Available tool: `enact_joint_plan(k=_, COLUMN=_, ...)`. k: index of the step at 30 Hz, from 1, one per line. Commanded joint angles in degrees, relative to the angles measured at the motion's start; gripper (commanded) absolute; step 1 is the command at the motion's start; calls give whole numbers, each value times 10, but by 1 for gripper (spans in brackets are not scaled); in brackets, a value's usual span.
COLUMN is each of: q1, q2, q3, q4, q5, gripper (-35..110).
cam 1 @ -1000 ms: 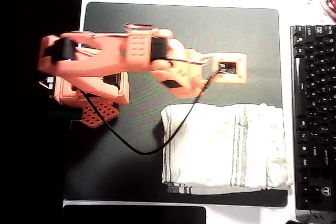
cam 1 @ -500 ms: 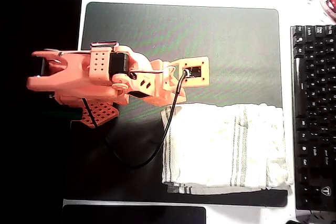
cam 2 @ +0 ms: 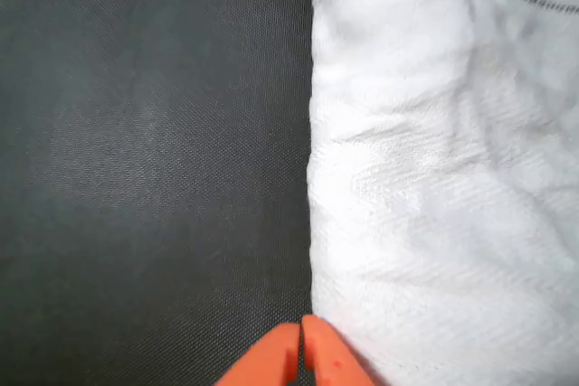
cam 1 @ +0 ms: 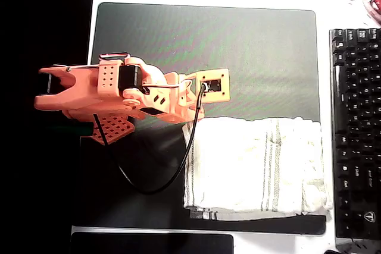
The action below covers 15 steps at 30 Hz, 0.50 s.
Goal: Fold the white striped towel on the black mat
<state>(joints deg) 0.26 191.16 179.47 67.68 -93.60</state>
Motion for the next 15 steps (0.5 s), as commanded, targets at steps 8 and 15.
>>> enact_joint_plan(k=8, q1=2, q2=13, q3=14, q4=83, q5=1, gripper=0)
enact_joint_plan(k=15, q1=1, q2=13, q3=14, q4=117, q5=4, gripper=0)
